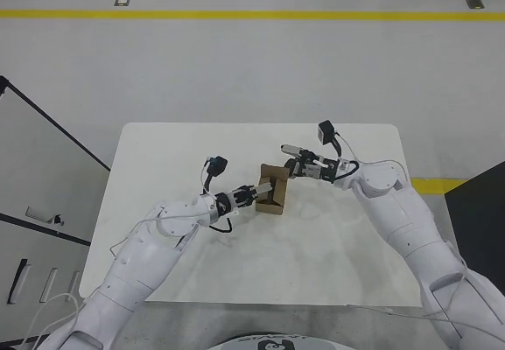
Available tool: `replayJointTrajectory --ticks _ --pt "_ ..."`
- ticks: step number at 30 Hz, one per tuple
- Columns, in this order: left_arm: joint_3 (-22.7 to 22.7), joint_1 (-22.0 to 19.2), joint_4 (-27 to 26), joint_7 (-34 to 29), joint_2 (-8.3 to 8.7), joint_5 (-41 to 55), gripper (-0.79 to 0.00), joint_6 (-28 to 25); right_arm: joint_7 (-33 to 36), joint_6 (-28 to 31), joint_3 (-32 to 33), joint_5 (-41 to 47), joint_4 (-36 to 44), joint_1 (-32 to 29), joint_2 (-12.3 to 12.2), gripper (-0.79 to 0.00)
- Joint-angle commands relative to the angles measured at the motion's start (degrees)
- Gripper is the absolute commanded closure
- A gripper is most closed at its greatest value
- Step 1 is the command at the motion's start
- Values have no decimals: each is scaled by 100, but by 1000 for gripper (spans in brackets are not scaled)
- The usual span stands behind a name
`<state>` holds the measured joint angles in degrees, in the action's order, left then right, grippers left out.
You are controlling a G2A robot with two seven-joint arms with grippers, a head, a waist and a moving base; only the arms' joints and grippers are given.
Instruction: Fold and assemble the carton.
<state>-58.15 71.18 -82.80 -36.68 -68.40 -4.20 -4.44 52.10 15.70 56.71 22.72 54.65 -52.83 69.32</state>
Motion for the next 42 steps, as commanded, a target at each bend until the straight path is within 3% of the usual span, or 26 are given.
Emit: replayJointTrajectory --ticks 1,6,11,22,37,42 --pt "-41 37 -37 -154 23 -16 -785 5 -52 59 42 0 19 -18 -4 -785" --pt "-119 149 -94 -470 73 -40 -785 26 -179 142 49 -81 51 11 16 -785" --pt "98 98 -115 -678 38 5 -785 -23 -104 128 -80 -91 -87 127 84 -785" --pt "221 -31 155 -62 -51 108 -785 -290 181 165 -233 83 -492 221 201 -785" --pt "167 -266 415 23 -95 304 -785 -580 109 -166 92 -3 -1 -263 70 -785" --pt "-51 -180 395 -118 -34 322 -785 -585 39 -182 372 -35 342 -491 -29 -785"
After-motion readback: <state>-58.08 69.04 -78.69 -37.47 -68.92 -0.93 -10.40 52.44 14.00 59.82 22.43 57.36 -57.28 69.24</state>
